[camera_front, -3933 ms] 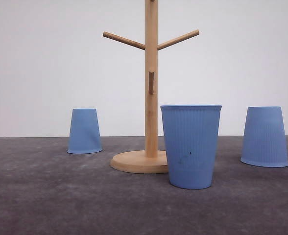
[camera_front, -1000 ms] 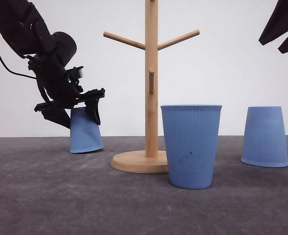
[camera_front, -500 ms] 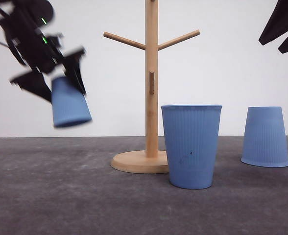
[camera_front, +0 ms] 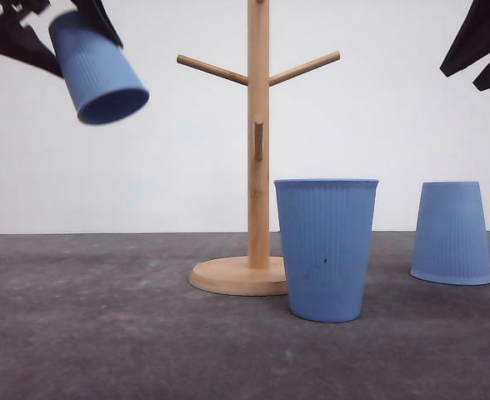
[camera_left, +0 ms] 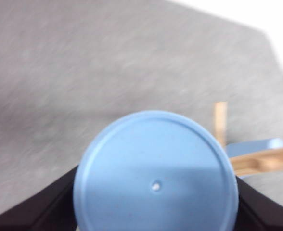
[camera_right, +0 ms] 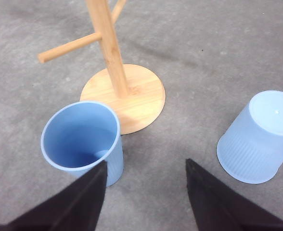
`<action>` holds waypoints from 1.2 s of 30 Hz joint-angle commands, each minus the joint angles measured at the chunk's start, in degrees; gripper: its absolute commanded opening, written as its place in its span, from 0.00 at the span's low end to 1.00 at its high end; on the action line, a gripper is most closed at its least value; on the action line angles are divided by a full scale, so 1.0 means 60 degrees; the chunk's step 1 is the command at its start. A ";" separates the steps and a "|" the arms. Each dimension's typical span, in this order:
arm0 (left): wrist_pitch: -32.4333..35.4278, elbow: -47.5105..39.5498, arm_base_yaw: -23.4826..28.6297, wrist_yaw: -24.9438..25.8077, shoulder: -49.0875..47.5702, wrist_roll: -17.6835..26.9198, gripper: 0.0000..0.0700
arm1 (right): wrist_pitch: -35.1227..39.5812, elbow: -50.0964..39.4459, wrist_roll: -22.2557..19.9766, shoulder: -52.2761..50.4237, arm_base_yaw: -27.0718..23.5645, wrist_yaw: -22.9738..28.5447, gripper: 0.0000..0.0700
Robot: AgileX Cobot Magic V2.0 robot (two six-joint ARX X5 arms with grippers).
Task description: Place three cups
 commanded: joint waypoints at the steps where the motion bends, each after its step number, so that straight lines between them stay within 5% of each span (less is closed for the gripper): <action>1: 0.1053 -0.0555 0.0009 0.0047 -0.0332 -0.0971 0.50 | 0.0120 0.0120 0.0025 0.0025 0.0047 -0.0004 0.47; 13: 0.8252 -0.5311 0.0031 0.0664 -0.1749 -0.6257 0.50 | 0.0124 0.0120 0.0025 0.0025 0.0047 -0.0004 0.47; 24: 1.0281 -0.5478 -0.0178 0.0837 -0.1410 -0.7683 0.50 | 0.0129 0.0120 0.0025 0.0025 0.0047 -0.0004 0.47; 36: 1.0000 -0.5475 -0.0998 0.0726 -0.0902 -0.7108 0.51 | 0.0197 0.0120 0.0025 0.0029 0.0047 -0.0004 0.47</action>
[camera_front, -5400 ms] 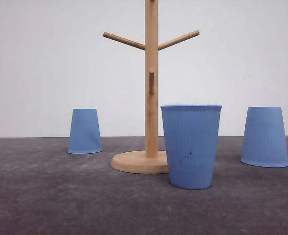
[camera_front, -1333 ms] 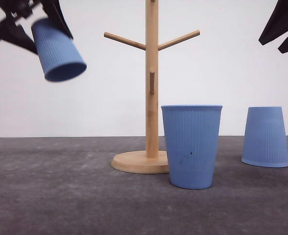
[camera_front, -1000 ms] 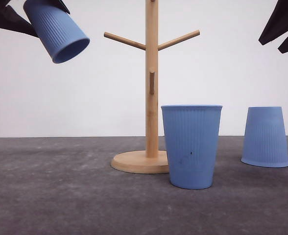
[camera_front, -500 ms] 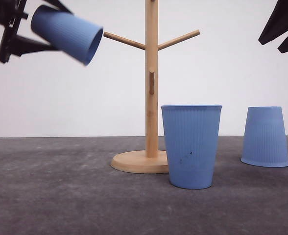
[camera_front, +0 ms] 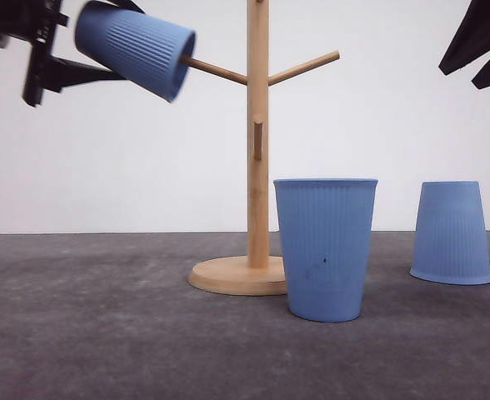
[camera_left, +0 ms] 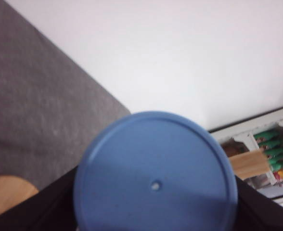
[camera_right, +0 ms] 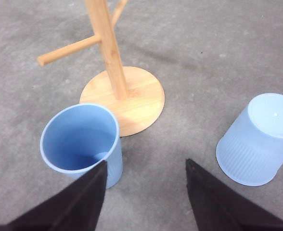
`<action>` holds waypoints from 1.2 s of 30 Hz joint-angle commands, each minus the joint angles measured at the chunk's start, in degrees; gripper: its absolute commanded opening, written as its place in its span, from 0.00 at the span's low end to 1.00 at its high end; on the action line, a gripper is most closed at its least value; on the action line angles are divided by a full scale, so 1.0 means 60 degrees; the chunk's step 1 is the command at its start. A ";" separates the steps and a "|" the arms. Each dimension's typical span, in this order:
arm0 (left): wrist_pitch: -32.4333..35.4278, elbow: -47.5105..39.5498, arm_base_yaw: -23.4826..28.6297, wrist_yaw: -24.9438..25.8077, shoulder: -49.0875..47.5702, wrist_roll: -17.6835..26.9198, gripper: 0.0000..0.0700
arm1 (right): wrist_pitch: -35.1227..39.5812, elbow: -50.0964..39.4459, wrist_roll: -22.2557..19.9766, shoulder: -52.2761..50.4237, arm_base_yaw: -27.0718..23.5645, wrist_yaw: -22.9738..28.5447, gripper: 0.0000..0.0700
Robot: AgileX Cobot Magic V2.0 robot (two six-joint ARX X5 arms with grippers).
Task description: Place three cups
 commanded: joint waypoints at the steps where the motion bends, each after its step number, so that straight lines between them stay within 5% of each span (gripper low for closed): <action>1: 0.0220 0.0149 -0.0159 -0.0064 0.0280 0.0204 0.51 | 0.0124 0.0120 0.0025 0.0029 0.0047 -0.0007 0.47; 10: 0.0944 0.0157 -0.0852 -0.0369 0.1155 0.0070 0.52 | 0.0124 0.0120 0.0025 0.0029 0.0047 -0.0007 0.47; 18: 0.0954 0.0157 -0.0985 -0.0501 0.1272 0.0025 0.81 | 0.0124 0.0120 0.0025 0.0029 0.0047 -0.0003 0.47; 27: 0.0944 0.0157 -0.1091 -0.0465 0.1272 0.0021 0.87 | 0.0127 0.0120 0.0025 0.0029 0.0047 -0.0007 0.47; 36: 0.0543 0.0154 -0.1091 0.0584 0.0987 0.0006 0.85 | 0.0124 0.0120 0.0029 0.0029 0.0047 -0.0007 0.47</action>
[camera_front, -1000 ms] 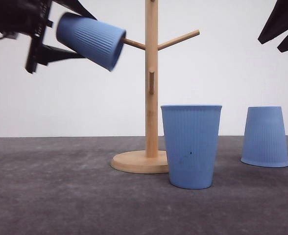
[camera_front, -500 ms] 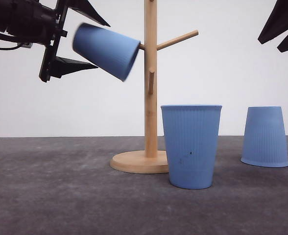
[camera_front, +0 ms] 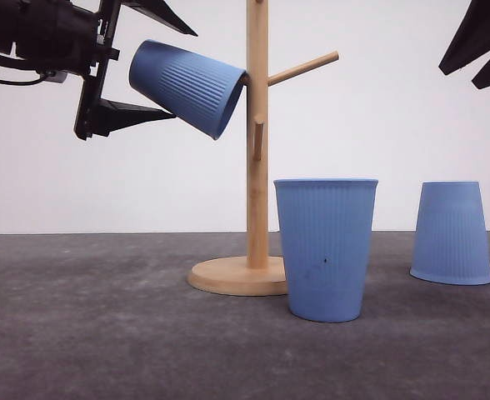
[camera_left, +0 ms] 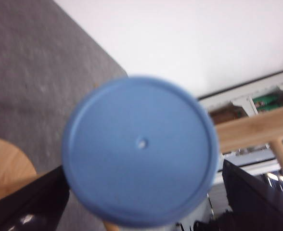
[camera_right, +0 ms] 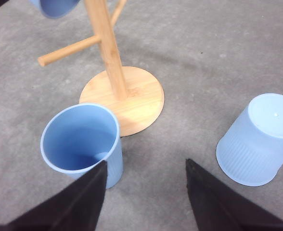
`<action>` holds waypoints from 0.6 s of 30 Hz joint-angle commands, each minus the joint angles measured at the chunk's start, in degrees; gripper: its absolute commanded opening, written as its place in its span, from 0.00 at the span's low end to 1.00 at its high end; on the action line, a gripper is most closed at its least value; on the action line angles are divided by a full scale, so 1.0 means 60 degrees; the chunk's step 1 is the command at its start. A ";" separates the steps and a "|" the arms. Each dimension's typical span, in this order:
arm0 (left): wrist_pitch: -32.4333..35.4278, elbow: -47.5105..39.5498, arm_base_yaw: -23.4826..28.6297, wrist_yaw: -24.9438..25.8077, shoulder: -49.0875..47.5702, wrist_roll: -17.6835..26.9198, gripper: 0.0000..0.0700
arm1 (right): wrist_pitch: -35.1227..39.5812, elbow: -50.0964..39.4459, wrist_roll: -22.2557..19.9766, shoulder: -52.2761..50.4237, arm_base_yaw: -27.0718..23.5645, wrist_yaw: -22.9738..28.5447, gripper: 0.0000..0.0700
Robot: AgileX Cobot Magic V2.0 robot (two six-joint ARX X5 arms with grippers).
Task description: Place three cups
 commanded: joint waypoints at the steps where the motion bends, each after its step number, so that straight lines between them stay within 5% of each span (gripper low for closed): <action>1: -0.0119 0.0153 -0.0045 0.0099 -0.0198 0.0039 0.85 | 0.0120 0.0120 0.0029 0.0029 0.0047 -0.0004 0.47; 6: -0.1410 0.0149 -0.0045 0.0105 -0.1052 0.0666 0.84 | 0.0120 0.0120 0.0029 0.0029 0.0047 -0.0004 0.47; 9: -0.2967 0.0146 -0.0087 0.0009 -0.1753 0.1741 0.75 | 0.0120 0.0120 0.0029 0.0029 0.0047 -0.0004 0.47; 14: -0.6050 0.0126 -0.0206 -0.1377 -0.3186 0.4090 0.67 | 0.0119 0.0120 0.0029 0.0029 0.0047 -0.0004 0.47; 18: -0.7344 -0.0041 -0.0208 -0.2511 -0.4233 0.5369 0.67 | 0.0117 0.0120 0.0077 0.0029 0.0024 0.0004 0.47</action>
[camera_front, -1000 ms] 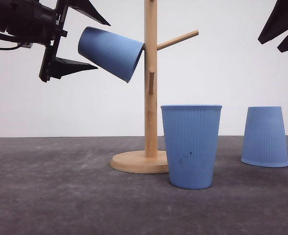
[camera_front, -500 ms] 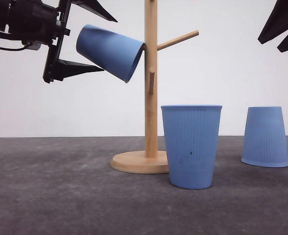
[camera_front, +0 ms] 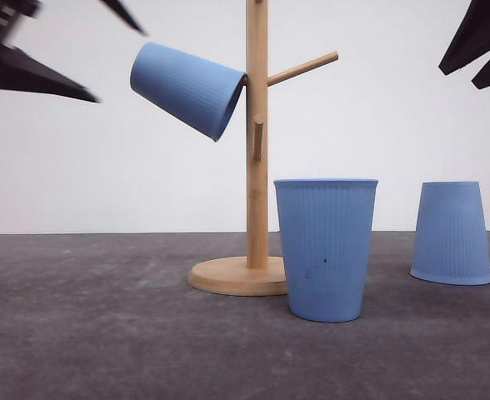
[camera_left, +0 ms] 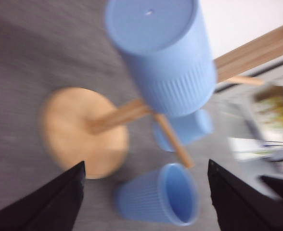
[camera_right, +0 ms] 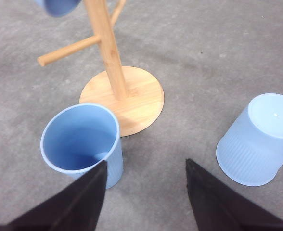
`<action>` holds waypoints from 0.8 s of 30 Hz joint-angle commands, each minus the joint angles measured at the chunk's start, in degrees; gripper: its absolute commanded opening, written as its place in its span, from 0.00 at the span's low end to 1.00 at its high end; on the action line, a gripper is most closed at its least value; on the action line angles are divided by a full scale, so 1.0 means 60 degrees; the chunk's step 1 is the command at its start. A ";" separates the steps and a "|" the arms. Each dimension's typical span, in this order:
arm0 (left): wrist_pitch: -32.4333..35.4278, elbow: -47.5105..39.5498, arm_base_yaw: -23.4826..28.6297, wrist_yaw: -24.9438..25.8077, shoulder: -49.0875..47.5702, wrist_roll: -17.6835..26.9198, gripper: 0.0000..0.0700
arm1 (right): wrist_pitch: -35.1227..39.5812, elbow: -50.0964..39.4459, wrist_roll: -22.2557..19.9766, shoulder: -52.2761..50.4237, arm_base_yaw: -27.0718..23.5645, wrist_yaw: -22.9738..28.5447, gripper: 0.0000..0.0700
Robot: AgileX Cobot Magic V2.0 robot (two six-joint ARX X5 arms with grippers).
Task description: Place three cups
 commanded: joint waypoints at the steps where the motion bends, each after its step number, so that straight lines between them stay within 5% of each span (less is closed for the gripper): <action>1: -0.0250 -0.0093 -0.0017 -0.0334 -0.0282 0.1334 0.67 | 0.0117 0.0120 0.0211 0.0029 -0.0001 0.0006 0.48; 6: -0.0555 -0.0977 0.0019 -0.0443 -0.1197 0.1599 0.67 | 0.0120 0.0147 0.1483 0.0047 -0.0348 0.0084 0.52; 9: -0.0484 -0.1605 0.0042 -0.0584 -0.1535 0.0952 0.67 | 0.0115 0.0328 0.2061 0.0113 -0.0717 0.0379 0.61; 24: -0.0323 -0.1721 0.0118 -0.0768 -0.1569 0.0667 0.67 | 0.0153 0.3014 0.1043 0.4514 -0.1966 0.0512 0.81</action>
